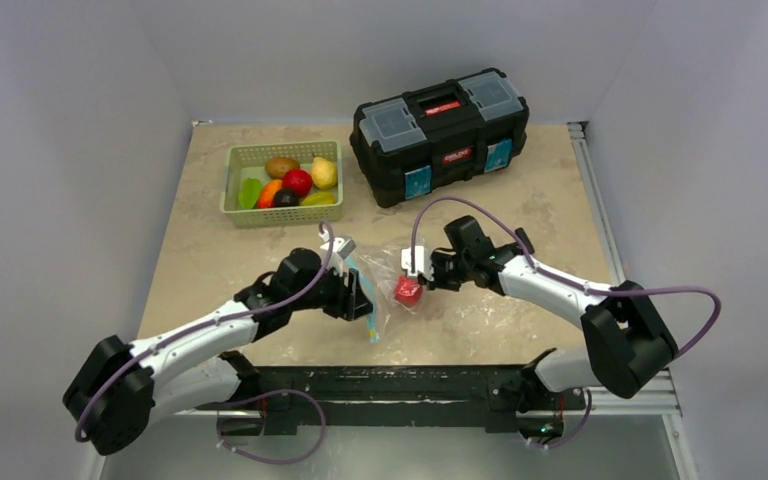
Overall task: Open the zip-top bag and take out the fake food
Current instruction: Adjust the fake fruit in the zipper food storage bag.
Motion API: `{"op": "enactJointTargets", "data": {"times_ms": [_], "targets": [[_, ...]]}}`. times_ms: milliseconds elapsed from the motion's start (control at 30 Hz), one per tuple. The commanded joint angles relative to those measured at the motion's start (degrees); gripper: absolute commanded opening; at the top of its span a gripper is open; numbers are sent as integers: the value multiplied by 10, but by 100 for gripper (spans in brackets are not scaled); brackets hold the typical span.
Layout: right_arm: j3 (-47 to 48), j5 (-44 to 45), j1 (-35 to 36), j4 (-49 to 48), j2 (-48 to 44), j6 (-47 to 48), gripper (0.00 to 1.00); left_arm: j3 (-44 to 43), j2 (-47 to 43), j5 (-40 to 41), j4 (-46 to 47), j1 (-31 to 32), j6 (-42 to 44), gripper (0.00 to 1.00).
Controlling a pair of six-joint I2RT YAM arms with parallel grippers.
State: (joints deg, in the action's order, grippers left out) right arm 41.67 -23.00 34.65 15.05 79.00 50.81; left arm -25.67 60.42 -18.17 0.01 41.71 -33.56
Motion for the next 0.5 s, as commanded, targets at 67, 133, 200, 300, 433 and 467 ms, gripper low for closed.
{"op": "enactJointTargets", "data": {"times_ms": [67,133,200,300,433,467], "targets": [[-1,-4,0,8,-14,35,7,7,-101,84,-97,1,49,63],[-1,-7,0,8,-15,36,4,3,-115,102,-131,1,51,63],[0,-8,0,11,-15,39,1,2,-127,118,-155,1,47,61],[-2,-5,0,14,-12,44,0,8,-148,130,-170,1,37,46],[-1,1,0,16,-8,47,0,16,-166,136,-162,1,48,29],[0,2,0,16,-7,47,0,17,-170,133,-155,1,56,27]]}}
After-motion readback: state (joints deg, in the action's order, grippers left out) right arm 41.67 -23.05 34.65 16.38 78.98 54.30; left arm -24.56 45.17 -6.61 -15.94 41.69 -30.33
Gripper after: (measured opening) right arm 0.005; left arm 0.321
